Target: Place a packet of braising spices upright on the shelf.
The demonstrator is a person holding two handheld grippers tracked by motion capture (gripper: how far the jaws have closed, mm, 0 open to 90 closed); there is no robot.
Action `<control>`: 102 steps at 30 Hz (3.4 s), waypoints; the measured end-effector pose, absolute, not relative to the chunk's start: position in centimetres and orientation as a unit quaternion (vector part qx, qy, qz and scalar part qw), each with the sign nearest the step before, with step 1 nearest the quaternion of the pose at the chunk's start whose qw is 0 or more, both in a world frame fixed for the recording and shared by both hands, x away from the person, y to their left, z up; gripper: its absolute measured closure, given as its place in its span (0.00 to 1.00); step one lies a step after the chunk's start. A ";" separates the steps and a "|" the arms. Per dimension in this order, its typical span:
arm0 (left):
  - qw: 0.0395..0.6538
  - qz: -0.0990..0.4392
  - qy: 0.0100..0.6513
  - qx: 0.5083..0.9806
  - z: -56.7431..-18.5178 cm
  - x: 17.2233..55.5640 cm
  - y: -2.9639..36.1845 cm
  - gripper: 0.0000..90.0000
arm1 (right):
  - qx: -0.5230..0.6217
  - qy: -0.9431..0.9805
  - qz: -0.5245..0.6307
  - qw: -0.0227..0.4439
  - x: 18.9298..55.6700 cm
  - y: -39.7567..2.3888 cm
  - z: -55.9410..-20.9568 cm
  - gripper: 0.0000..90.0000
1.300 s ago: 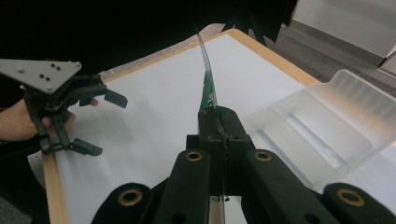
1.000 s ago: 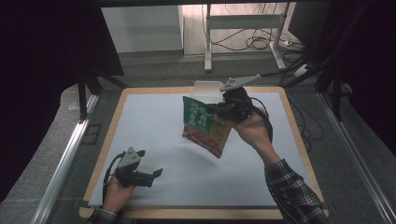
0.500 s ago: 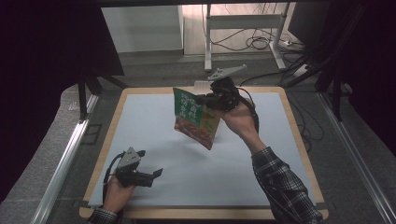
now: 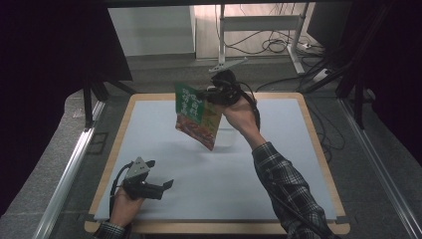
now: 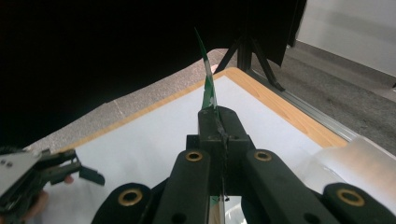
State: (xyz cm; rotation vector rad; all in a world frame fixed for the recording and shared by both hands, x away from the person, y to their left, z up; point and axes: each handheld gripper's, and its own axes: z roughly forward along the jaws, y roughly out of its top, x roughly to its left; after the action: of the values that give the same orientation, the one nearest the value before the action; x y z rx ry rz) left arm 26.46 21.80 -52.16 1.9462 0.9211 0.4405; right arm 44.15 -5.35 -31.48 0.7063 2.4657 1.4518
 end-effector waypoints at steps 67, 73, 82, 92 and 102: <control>0.448 0.174 0.371 0.794 -52.3 26.6 21.6 0.01 | 0.298 0.844 0.432 0.109 49.3 -11.1 -32.7 0.99; 0.447 0.174 0.370 0.795 -52.2 26.5 21.5 0.01 | 0.296 0.847 0.427 0.109 49.6 -10.2 -34.1 0.99; 0.446 0.175 0.369 0.796 -52.2 26.5 21.5 0.01 | 0.301 0.854 0.403 0.135 49.7 -10.1 -35.1 0.96; 0.445 0.175 0.369 0.797 -52.3 26.5 21.5 0.01 | 0.287 0.850 0.417 0.148 49.6 -10.3 -34.2 0.82; 0.446 0.175 0.370 0.796 -52.2 26.5 21.5 0.01 | 0.283 0.846 0.424 0.159 49.3 -10.7 -33.3 0.65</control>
State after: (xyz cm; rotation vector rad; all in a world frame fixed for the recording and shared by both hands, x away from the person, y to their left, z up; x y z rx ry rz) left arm 26.54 21.51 -52.24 1.9720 0.9155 0.4337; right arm 49.30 -10.73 -33.29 0.8096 2.4178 1.2122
